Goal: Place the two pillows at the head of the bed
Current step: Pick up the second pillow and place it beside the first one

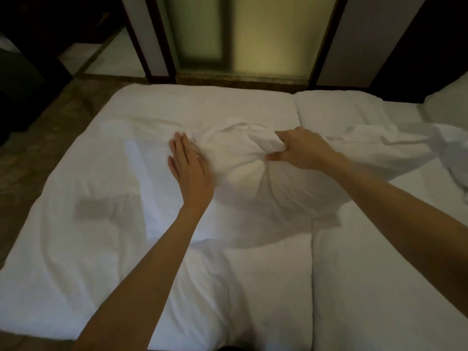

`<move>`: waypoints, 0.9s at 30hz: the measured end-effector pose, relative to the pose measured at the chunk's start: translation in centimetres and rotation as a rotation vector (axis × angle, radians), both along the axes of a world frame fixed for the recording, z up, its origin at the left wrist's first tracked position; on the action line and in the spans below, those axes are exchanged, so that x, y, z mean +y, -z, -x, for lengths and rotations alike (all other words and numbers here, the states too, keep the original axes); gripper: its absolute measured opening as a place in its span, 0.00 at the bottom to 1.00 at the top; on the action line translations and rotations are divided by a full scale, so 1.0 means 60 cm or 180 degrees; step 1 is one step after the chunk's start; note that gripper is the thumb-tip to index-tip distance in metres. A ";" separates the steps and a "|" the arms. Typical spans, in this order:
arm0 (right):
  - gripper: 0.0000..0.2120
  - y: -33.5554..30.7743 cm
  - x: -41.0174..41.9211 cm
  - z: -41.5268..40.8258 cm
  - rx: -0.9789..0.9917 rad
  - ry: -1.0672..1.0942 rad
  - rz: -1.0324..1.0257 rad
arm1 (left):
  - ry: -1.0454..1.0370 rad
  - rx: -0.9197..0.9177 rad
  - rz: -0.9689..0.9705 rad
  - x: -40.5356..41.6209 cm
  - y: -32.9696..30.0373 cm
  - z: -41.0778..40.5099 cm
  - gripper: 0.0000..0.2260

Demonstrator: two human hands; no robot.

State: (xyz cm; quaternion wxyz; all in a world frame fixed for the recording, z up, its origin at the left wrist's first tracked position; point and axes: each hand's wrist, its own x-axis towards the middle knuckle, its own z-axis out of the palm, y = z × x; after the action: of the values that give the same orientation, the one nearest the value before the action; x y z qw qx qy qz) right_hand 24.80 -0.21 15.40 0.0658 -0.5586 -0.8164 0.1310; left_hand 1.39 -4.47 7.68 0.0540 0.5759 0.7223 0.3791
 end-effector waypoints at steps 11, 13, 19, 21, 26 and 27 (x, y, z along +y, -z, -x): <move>0.19 -0.151 -0.130 -0.294 0.0644 0.0647 -0.0520 | 0.1129 -0.0544 0.0398 -0.113 -0.038 -0.323 0.23; 0.18 -0.158 -0.165 -0.381 0.0925 0.0974 -0.0442 | 0.1381 -0.0642 0.0548 -0.151 -0.032 -0.414 0.22; 0.16 -0.136 -0.274 -0.611 0.1811 0.1703 -0.0371 | 0.1895 -0.0999 0.0886 -0.229 -0.025 -0.669 0.22; 0.12 -0.121 -0.306 -0.665 0.1940 0.1905 -0.0375 | 0.1999 -0.1017 0.0969 -0.243 -0.019 -0.731 0.22; 0.11 -0.096 -0.370 -0.787 0.2050 0.2430 -0.0396 | 0.2423 -0.1046 0.1123 -0.267 0.005 -0.859 0.22; 0.13 -0.093 -0.381 -0.810 0.2040 0.2502 -0.0405 | 0.2530 -0.1060 0.1166 -0.270 0.011 -0.881 0.22</move>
State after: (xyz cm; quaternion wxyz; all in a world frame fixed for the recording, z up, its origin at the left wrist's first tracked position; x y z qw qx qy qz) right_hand 73.37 -23.08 20.97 0.3910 -0.7501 -0.4898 0.2111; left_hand 54.28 -20.66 7.03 0.4110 0.7202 0.4823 0.2824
